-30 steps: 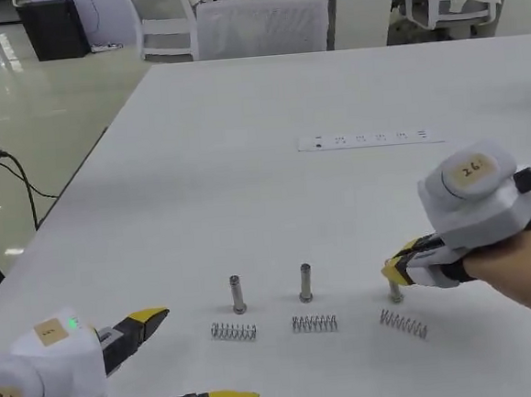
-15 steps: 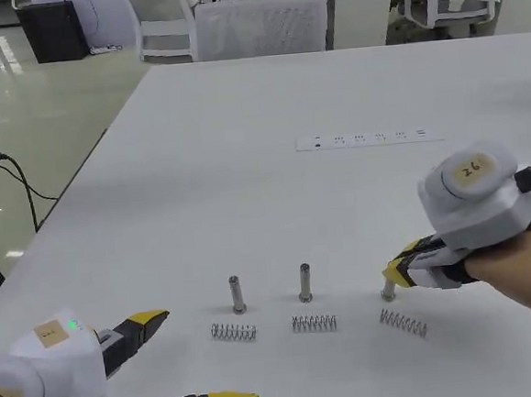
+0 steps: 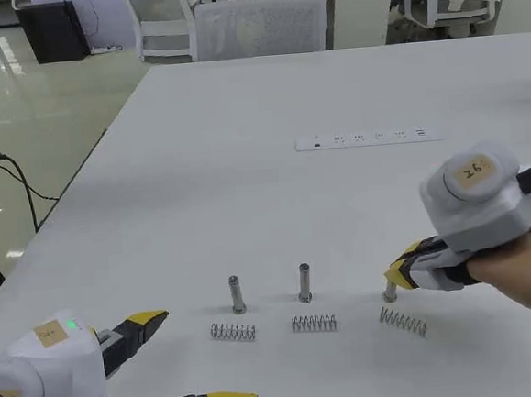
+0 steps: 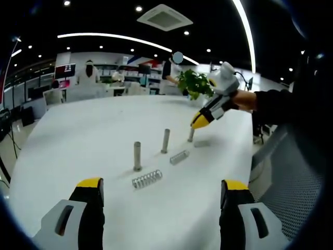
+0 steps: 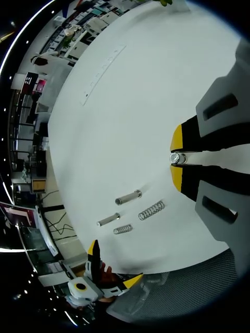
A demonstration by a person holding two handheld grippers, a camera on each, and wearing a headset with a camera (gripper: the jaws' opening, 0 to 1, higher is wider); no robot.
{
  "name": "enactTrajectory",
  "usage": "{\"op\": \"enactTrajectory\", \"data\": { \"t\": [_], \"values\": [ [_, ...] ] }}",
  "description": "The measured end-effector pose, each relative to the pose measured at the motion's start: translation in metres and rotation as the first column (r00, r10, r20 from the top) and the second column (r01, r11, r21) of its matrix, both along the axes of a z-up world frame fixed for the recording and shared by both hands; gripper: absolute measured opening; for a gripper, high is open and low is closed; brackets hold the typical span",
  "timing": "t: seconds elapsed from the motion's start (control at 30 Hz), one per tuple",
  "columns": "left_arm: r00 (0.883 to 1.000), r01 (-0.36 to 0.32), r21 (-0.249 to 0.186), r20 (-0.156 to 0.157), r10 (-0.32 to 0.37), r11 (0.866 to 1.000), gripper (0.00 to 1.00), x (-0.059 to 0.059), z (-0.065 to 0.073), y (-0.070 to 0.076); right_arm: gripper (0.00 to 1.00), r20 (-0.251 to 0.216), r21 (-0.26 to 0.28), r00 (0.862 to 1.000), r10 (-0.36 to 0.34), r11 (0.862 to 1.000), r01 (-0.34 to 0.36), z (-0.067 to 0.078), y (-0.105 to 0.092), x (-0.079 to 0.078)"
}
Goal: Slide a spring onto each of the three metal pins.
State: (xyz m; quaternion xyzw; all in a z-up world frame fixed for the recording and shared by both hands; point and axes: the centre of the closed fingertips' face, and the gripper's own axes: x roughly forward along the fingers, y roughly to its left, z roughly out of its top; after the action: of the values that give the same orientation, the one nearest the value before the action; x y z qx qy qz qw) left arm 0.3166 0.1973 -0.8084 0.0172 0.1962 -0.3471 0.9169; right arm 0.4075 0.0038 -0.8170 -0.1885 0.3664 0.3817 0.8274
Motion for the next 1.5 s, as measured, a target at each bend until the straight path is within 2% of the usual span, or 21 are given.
{"op": "enactTrajectory", "data": {
  "t": [0.43, 0.8, 1.13, 1.5],
  "values": [
    [1.000, 0.003, 0.002, -0.002, -0.003, 1.000, 0.90, 0.000, -0.001, 0.000, 0.12, 0.003, 0.014, 1.000, 0.005, 1.000, -0.005, 0.001, 0.001, -0.001],
    [1.000, 0.006, 0.002, -0.002, -0.006, 1.000, 0.90, -0.001, -0.001, -0.001, 0.15, 0.019, 0.021, 1.000, 0.006, 1.000, -0.006, 0.005, -0.007, -0.004],
    [1.000, 0.011, 0.000, 0.000, -0.011, 1.000, 0.90, -0.001, -0.001, -0.002, 0.15, -0.005, 0.012, 1.000, 0.010, 1.000, -0.009, -0.004, -0.023, -0.020],
    [1.000, 0.008, -0.001, 0.003, -0.008, 1.000, 0.90, -0.001, 0.000, -0.002, 0.14, -0.035, -0.011, 0.997, 0.066, 0.998, -0.067, -0.016, -0.019, -0.035]
  ]
}}
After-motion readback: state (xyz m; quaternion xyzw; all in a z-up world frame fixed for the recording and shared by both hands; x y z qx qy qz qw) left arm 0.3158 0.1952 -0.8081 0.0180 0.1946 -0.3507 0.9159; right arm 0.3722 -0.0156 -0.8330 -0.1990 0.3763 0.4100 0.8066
